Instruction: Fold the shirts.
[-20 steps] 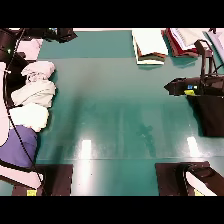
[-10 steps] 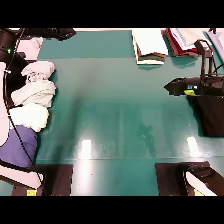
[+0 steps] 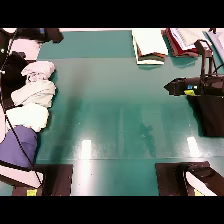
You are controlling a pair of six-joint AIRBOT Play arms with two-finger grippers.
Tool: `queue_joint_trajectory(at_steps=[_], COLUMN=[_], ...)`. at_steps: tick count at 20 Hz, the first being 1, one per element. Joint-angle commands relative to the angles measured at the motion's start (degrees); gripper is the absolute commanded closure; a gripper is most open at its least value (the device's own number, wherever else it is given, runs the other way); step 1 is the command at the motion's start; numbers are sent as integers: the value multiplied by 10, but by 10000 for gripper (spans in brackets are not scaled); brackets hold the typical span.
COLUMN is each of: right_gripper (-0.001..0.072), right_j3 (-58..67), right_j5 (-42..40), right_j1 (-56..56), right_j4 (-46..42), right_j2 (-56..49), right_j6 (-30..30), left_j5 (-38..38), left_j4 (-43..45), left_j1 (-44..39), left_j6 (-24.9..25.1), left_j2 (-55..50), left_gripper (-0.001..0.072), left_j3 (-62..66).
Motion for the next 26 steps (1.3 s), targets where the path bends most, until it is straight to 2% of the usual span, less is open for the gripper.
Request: queue_joint_trajectory(at_steps=[1,4,6,9,12,16,17,18,19,23,26], right_gripper=[697,697,697,697,697,697,697,697,697,697,698], right_j3=[0,0,0,0,0,0,0,0,0,0,1], right_j5=[0,2,2,2,2,11,13,16,15,-2,-59], right_j1=[1,1,1,1,1,1,1,1,1,1,1], right_j4=[0,0,0,0,0,12,21,30,34,35,34], right_j2=[0,0,0,0,-5,-27,-34,-40,-44,-26,23], right_j6=[0,0,0,0,0,0,0,0,0,0,0], left_j5=[-15,-11,-5,44,106,110,112,108,101,50,49], left_j4=[116,116,116,116,116,121,121,120,120,120,120], left_j1=[45,82,98,101,101,101,101,101,101,101,87], left_j6=[-29,-38,-64,-79,-96,-96,-96,-96,-96,-95,-82], left_j2=[-14,-62,-102,-142,-151,-155,-154,-151,-148,-118,-37], left_gripper=[157,157,157,157,157,160,198,481,675,688,688], left_j3=[-46,-89,-95,-95,-95,-93,-92,-92,-92,-48,14])
